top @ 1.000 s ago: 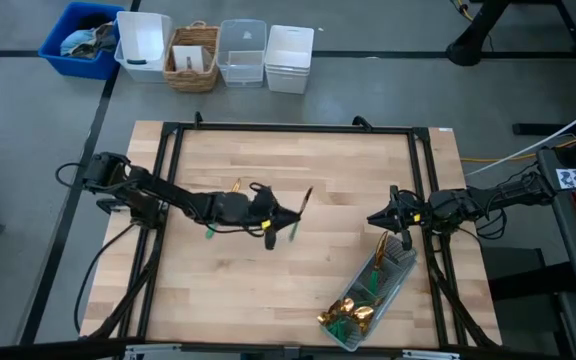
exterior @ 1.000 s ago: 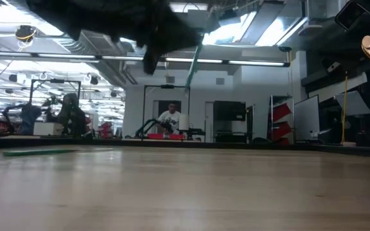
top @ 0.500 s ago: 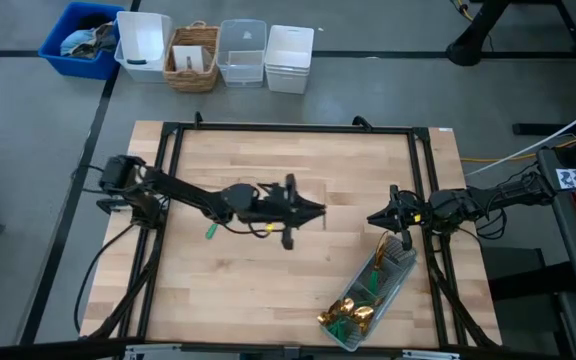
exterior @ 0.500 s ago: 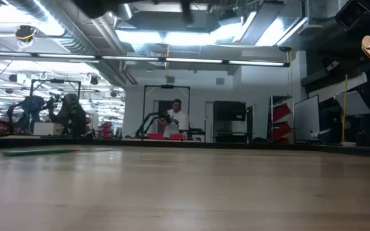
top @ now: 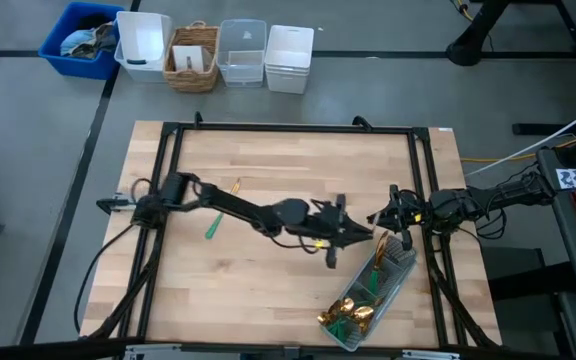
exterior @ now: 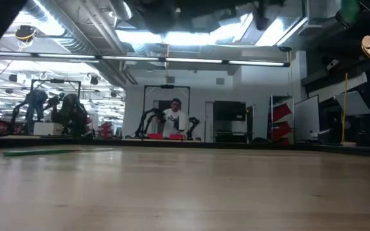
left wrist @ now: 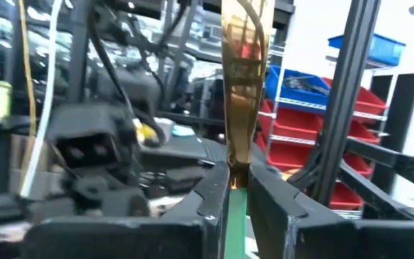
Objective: Sort silverware
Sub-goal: Put the bottom table knife into the utensil organizer
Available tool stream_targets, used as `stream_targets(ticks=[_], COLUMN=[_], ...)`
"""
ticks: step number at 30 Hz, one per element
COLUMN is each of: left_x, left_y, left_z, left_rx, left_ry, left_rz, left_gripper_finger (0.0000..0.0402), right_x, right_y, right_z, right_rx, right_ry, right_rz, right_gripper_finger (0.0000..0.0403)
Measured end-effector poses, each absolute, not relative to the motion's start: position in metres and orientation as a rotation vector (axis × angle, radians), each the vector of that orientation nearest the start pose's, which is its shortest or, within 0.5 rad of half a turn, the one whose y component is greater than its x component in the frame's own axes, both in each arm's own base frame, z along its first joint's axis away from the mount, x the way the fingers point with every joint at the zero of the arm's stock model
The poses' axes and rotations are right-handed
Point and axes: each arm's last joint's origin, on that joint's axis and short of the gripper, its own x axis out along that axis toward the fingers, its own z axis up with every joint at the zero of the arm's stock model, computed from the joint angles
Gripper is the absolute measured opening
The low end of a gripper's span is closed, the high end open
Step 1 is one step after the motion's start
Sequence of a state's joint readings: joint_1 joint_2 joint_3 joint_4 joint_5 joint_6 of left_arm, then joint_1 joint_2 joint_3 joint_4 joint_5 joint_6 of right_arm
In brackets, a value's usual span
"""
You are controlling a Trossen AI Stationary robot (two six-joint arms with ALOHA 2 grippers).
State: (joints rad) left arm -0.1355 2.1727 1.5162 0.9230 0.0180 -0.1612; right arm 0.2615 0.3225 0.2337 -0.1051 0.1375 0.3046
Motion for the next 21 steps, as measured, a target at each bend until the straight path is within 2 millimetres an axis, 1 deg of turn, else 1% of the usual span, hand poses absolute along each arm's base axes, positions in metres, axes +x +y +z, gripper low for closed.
stream_targets(ticks=[4,9,14,17,21], left_x=[0.508,0.523,0.526,0.527,0.527], left_y=[-0.074,-0.086,-0.092,-0.092,-0.095], left_z=[0.23,0.213,0.196,0.191,0.188], left_rx=[-0.225,-0.258,-0.267,-0.249,-0.184], left_ry=[-0.249,-0.239,-0.188,-0.136,-0.109], left_rz=[-0.196,-0.217,-0.223,-0.215,-0.212], left_gripper_finger=[0.0038,0.0038,0.0038,0.0038,0.0038], right_x=[0.111,0.111,0.111,0.111,0.111], right_y=[0.026,0.026,0.026,0.026,0.026], right_z=[0.207,0.207,0.206,0.206,0.206], right_rx=[0.265,0.264,0.264,0.265,0.264], right_ry=[0.207,0.208,0.209,0.209,0.209], right_rz=[0.094,0.093,0.093,0.093,0.093], right_gripper_finger=[0.0044,0.0044,0.0044,0.0044,0.0044])
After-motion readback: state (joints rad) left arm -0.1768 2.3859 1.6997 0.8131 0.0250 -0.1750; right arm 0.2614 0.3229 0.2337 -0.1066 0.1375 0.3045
